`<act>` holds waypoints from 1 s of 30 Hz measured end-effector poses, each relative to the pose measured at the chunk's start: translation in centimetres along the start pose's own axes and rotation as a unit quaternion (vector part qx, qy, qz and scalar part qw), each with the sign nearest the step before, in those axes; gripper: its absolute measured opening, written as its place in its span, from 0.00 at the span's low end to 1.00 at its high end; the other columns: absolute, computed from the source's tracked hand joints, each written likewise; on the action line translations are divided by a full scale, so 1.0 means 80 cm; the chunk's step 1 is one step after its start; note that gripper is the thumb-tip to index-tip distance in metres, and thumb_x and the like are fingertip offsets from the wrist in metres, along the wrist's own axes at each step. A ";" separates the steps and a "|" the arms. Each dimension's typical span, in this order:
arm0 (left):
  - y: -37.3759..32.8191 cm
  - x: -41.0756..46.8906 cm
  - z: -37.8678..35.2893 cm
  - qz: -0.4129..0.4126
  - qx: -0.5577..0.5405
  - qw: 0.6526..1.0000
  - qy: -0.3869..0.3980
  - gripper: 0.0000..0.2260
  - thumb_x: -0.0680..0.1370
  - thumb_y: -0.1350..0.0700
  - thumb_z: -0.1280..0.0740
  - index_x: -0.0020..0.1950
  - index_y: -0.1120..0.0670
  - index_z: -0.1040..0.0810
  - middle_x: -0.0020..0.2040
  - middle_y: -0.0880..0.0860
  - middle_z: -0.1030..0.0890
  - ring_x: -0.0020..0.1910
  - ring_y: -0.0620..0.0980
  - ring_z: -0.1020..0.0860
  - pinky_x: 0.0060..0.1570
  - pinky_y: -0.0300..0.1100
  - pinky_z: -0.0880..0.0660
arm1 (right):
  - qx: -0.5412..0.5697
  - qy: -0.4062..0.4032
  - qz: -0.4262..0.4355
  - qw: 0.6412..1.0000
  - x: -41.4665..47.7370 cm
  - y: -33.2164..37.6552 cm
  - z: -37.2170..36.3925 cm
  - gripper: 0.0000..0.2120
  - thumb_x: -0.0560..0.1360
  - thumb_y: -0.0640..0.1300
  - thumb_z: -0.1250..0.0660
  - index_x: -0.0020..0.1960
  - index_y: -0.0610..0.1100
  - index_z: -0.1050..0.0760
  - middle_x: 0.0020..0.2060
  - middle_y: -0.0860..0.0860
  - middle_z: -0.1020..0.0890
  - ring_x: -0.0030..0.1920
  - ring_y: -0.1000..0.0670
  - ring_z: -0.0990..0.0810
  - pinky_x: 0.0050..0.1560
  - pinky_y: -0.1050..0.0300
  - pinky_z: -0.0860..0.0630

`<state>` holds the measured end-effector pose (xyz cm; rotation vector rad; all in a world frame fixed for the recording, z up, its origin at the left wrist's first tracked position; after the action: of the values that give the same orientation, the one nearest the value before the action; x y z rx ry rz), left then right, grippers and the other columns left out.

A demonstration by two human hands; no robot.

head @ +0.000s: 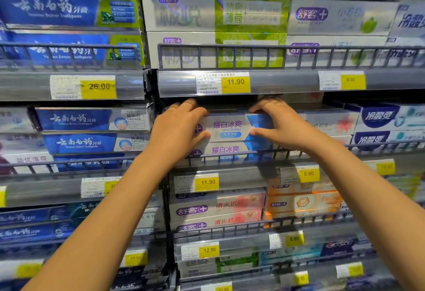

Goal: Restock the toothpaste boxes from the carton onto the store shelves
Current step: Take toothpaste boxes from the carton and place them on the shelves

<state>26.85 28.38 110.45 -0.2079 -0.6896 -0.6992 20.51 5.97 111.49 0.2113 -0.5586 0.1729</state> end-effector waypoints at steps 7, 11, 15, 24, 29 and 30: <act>-0.002 0.001 0.002 0.003 0.009 1.000 0.005 0.22 0.74 0.45 0.31 0.66 0.49 0.27 0.65 0.51 0.27 0.62 0.56 0.28 0.51 0.53 0.23 | 0.013 0.007 0.000 1.000 -0.001 0.001 0.002 0.22 0.73 0.47 0.30 0.65 0.45 0.29 0.62 0.49 0.25 0.63 0.51 0.31 0.58 0.66 0.40; -0.002 0.001 0.003 0.003 0.006 1.000 0.007 0.22 0.74 0.46 0.31 0.66 0.49 0.27 0.65 0.51 0.27 0.62 0.56 0.28 0.51 0.53 0.23 | 0.013 0.014 -0.005 1.000 0.000 0.002 0.002 0.22 0.73 0.47 0.30 0.65 0.45 0.30 0.62 0.48 0.25 0.63 0.50 0.30 0.59 0.64 0.39; -0.005 -0.003 0.002 -0.002 0.011 1.000 0.008 0.23 0.75 0.47 0.32 0.68 0.50 0.29 0.66 0.53 0.28 0.63 0.57 0.29 0.53 0.51 0.25 | -0.002 0.018 -0.010 1.000 -0.001 0.004 0.003 0.23 0.73 0.48 0.30 0.65 0.45 0.30 0.62 0.48 0.26 0.64 0.49 0.31 0.60 0.63 0.38; 0.020 -0.051 0.023 -0.105 0.054 0.987 -0.112 0.24 0.77 0.47 0.39 0.67 0.62 0.28 0.64 0.62 0.26 0.63 0.60 0.27 0.63 0.53 0.31 | -0.048 -0.002 0.049 0.998 0.007 0.067 -0.019 0.32 0.73 0.60 0.36 0.71 0.47 0.39 0.63 0.46 0.28 0.65 0.45 0.34 0.63 0.51 0.34; 0.072 -0.083 0.034 -0.088 0.091 0.987 -0.096 0.25 0.78 0.46 0.40 0.69 0.62 0.30 0.66 0.62 0.27 0.65 0.60 0.28 0.65 0.53 0.32 | -0.041 -0.015 0.094 0.995 0.032 0.122 -0.045 0.31 0.76 0.60 0.39 0.73 0.47 0.41 0.58 0.45 0.26 0.60 0.44 0.30 0.58 0.52 0.33; 0.085 -0.089 0.038 -0.077 0.097 0.988 -0.097 0.25 0.78 0.46 0.40 0.68 0.62 0.30 0.66 0.63 0.27 0.64 0.61 0.28 0.64 0.54 0.31 | -0.040 -0.019 0.101 0.994 0.037 0.131 -0.049 0.31 0.76 0.60 0.40 0.73 0.47 0.42 0.60 0.44 0.27 0.61 0.44 0.30 0.59 0.52 0.33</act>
<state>25.78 38.40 108.51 -0.0436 -0.9627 -0.7599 22.68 17.31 111.39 0.0802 -0.6231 0.3430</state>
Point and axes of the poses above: each hand's wrist, its own x-axis towards the middle knuckle, its own z-axis out of the back of the hand, y = z × x, the point moved 1 cm from there along x, towards the middle knuckle
